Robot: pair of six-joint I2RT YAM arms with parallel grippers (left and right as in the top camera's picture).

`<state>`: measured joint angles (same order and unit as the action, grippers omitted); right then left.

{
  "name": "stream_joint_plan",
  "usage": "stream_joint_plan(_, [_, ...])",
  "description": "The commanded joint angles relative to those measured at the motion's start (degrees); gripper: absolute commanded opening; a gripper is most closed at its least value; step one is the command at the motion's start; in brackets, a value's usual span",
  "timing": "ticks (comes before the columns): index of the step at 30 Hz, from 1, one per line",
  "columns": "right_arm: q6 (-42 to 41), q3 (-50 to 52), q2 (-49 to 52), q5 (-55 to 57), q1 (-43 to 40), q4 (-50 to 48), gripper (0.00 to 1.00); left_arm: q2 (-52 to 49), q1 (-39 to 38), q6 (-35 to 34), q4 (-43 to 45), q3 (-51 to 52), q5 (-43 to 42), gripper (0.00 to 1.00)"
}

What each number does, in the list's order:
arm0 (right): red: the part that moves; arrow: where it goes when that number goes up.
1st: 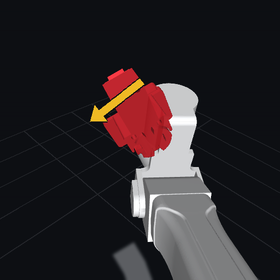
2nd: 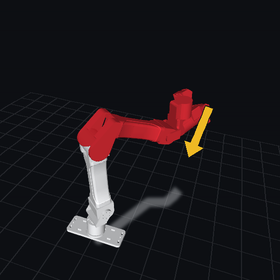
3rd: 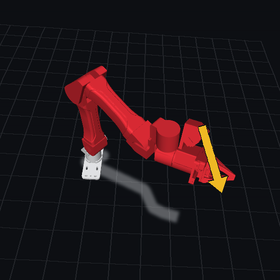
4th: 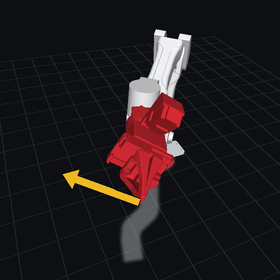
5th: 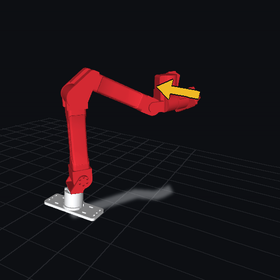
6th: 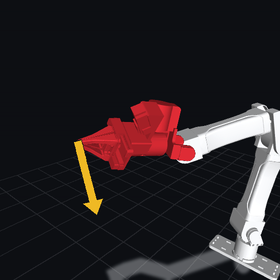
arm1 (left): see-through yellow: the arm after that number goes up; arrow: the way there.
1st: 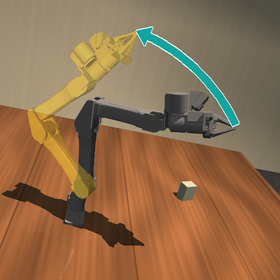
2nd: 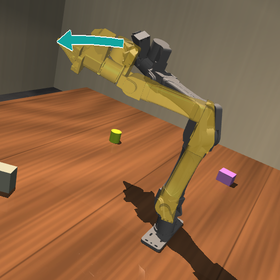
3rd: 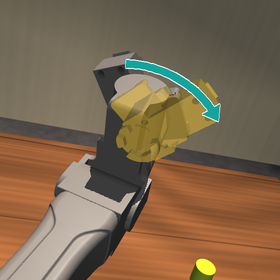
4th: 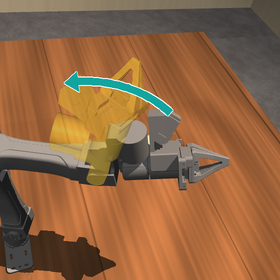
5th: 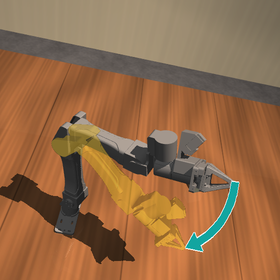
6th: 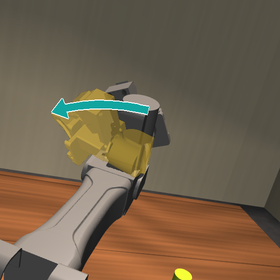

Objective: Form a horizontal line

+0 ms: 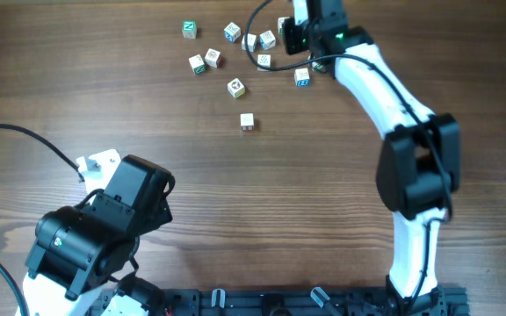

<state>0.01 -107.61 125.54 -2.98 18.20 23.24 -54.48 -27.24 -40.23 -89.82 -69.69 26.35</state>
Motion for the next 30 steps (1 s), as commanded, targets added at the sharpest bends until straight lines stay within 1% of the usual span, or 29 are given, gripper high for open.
stream_joint_plan(1, [-2.2,-0.2,-4.5,1.1,0.3,3.3,0.31,0.1,0.4,-1.2,0.0,0.3,0.9,1.0])
stream_joint_plan(7, [-6.3,-0.2,-8.7,1.7,0.3,12.1,0.31,0.1,0.4,-1.2,0.0,0.3,0.9,1.0])
stream_joint_plan(14, [-8.2,-0.2,-12.6,1.7,0.3,23.0,0.31,0.1,0.4,-1.2,0.0,0.3,0.9,1.0])
stream_joint_plan(21, [-14.3,0.1,-13.5,1.4,0.3,33.1,0.29,0.1,0.4,-1.2,0.0,0.3,0.9,1.0])
stream_joint_plan(24, [-15.5,0.8,-13.5,-0.9,0.3,35.5,0.28,0.1,0.4,-1.2,0.0,0.3,0.9,1.0])
stream_joint_plan(27, [-16.6,1.8,-13.4,-4.3,0.5,36.3,0.27,0.1,0.4,-1.2,0.0,0.3,0.9,1.0])
stream_joint_plan(30, [-17.0,3.6,-13.4,-4.8,1.9,35.7,0.27,0.1,0.4,-1.2,0.0,0.3,0.9,1.0])
